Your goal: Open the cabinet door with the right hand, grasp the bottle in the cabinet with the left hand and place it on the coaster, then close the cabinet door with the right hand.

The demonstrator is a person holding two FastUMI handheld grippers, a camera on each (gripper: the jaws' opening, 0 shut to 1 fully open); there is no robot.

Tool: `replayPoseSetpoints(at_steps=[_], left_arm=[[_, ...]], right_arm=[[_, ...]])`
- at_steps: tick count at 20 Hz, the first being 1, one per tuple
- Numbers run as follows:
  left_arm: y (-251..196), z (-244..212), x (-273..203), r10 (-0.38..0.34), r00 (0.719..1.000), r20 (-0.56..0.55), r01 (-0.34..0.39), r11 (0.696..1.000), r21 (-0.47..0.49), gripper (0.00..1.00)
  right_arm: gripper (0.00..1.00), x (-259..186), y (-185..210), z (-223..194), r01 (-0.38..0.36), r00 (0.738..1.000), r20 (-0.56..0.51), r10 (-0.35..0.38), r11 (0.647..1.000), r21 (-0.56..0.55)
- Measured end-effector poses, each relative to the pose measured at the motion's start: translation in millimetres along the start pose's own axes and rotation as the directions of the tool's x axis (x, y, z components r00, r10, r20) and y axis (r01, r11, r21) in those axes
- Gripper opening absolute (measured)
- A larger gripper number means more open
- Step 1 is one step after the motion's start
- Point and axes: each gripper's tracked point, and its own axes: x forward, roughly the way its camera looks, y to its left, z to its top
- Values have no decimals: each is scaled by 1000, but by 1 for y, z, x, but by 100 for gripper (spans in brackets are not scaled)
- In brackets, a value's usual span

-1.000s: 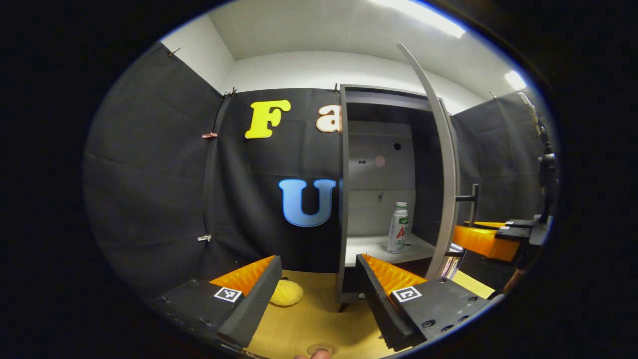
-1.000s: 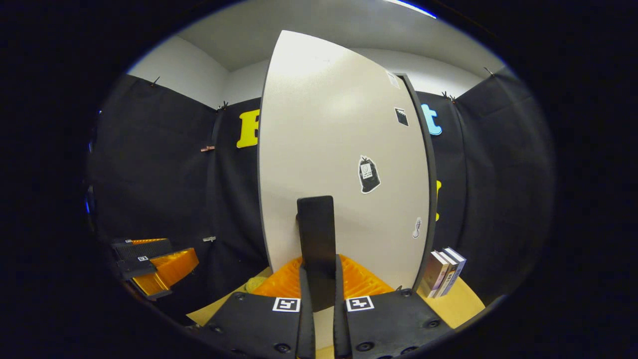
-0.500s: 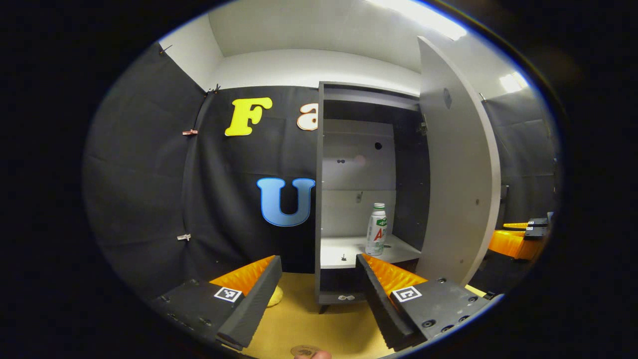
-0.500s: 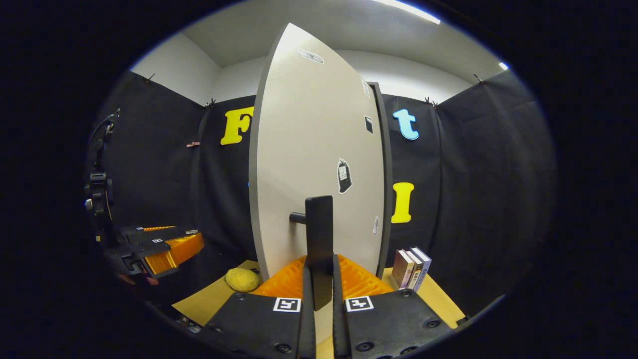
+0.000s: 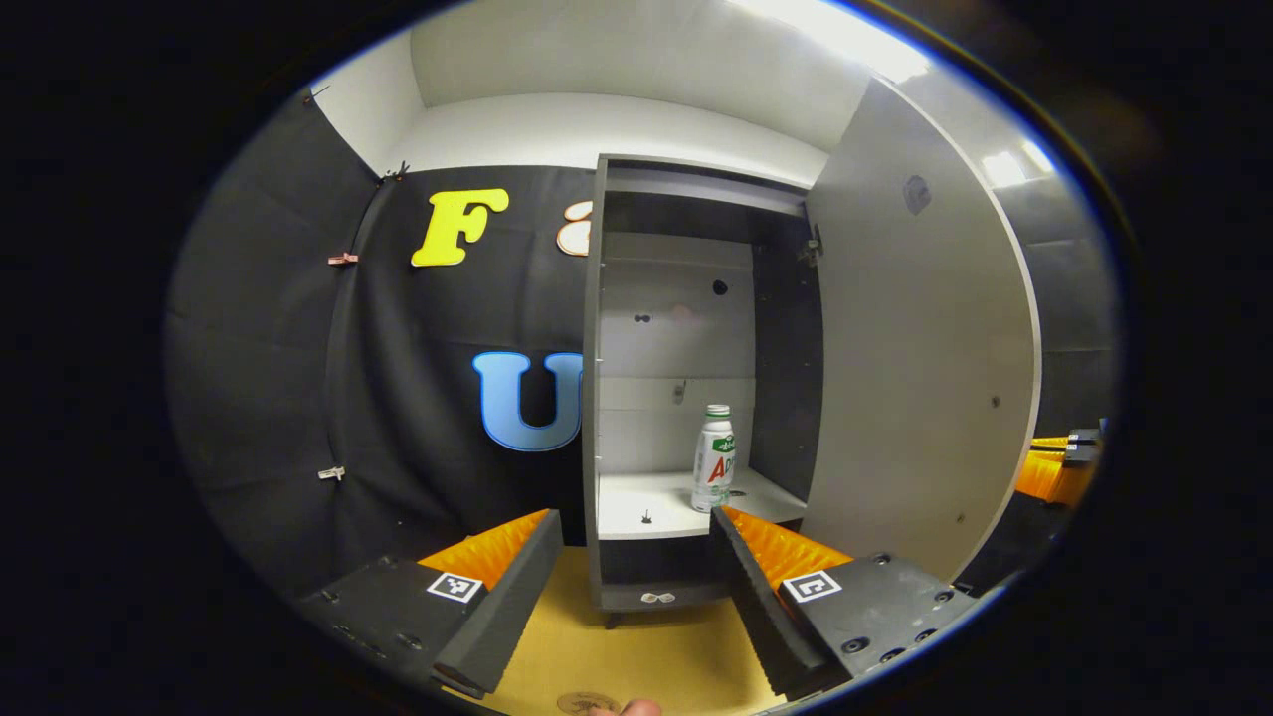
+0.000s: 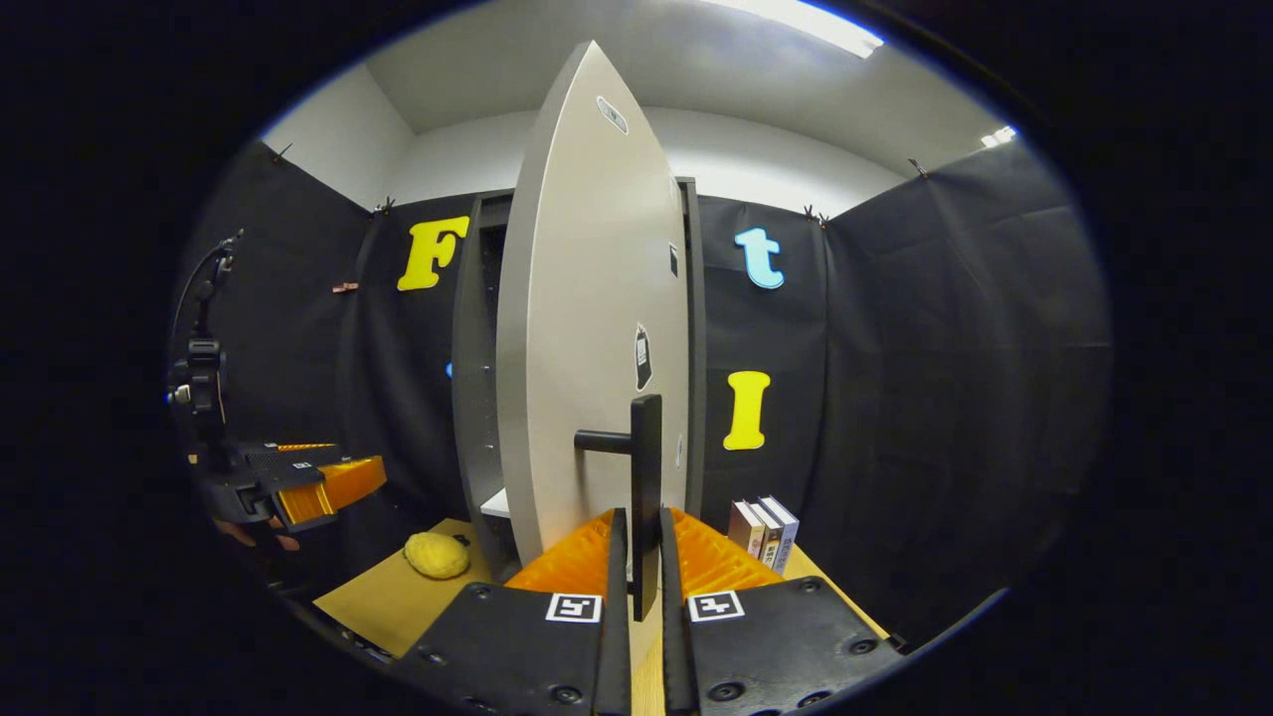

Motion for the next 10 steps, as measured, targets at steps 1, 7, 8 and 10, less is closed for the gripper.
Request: replayPoseSetpoints(at_steps=[1, 7, 8, 10], left_arm=[[-3, 0, 1, -8, 1000, -2, 8, 1000, 2, 94], [-22, -3, 7, -45, 999, -18, 45, 999, 4, 94], [-24, -2, 9, -50, 999, -20, 50, 999, 4, 94], [-28, 0, 12, -59, 998, -22, 59, 998, 2, 94]], right_arm=[[17, -2, -7, 1, 10, 1000, -3, -10, 1000, 10], [12, -13, -47, 8, 74, 997, -10, -74, 997, -2], [12, -14, -50, 9, 81, 997, -9, -81, 997, 2], [12, -17, -58, 11, 96, 995, -6, -96, 995, 6]])
